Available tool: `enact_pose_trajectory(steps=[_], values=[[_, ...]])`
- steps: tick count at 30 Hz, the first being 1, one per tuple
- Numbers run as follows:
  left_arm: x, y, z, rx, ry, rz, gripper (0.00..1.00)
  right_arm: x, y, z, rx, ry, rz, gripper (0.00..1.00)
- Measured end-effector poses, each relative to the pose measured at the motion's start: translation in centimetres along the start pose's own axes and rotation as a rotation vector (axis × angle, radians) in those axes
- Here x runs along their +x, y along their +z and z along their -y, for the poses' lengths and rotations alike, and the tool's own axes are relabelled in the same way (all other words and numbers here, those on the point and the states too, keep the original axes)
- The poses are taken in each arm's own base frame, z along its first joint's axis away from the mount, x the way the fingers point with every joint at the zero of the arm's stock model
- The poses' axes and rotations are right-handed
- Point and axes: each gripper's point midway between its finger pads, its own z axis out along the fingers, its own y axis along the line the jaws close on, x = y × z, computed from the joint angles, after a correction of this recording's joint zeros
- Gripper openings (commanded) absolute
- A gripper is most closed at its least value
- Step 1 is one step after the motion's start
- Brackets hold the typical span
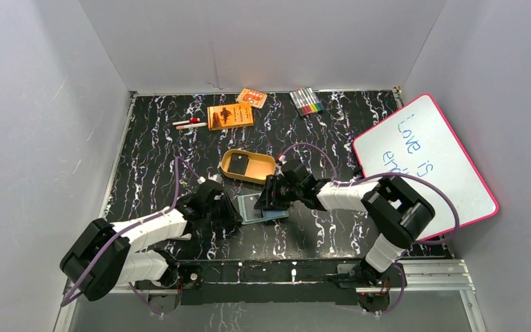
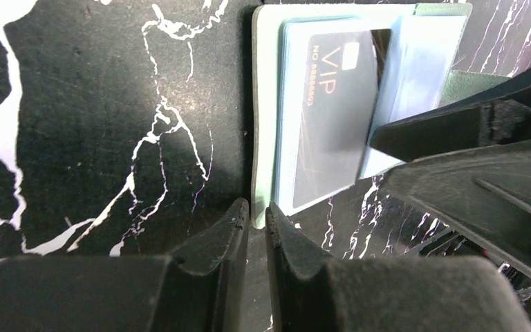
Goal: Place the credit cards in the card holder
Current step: Insert the credit card into the card holder, then pick up the credit card from the storage box.
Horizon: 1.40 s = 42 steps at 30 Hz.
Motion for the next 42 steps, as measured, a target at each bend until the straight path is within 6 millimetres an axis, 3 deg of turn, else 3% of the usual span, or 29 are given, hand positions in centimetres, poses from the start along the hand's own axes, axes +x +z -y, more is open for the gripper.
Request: enact_pose_trajectory(steps=[4, 11, 15, 18, 22, 27, 33, 42], values=[[-0.3, -0.7, -0.2, -0.016, 0.009, 0.022, 0.17, -1.0, -1.6, -0.7, 0.046, -0.038, 0.041, 0.64], [-1.7, -2.8, 0.4, -0.012, 0.029, 0.091, 0.35, -4.1, -5.4, -3.5, 0.068, -0.127, 0.162, 0.63], [-3.5, -5.1, 1.9, 0.015, 0.044, 0.175, 0.48, -7.7, -7.1, -5.6, 0.052, -0.162, 0.256, 0.62], [-5.5, -8.0, 3.1, 0.045, 0.051, 0.284, 0.62, -11.1, -7.4, -6.5, 0.052, -0.156, 0.330, 0.62], [-7.9, -12.4, 4.1, 0.073, 0.044, 0.435, 0.72, -15.3, -4.5, -7.5, 0.059, -0.139, 0.380, 0.63], [-9.3, -15.9, 3.6, 0.050, 0.036, 0.539, 0.74, -16.8, 0.5, -5.4, 0.117, -0.082, 0.343, 0.64], [-8.7, -16.3, 1.8, -0.017, 0.042, 0.535, 0.74, -16.2, 4.1, -2.4, 0.196, -0.016, 0.300, 0.63], [-8.3, -16.6, 1.2, -0.023, 0.036, 0.532, 0.74, -16.5, 6.5, -2.0, 0.222, 0.006, 0.297, 0.60]])
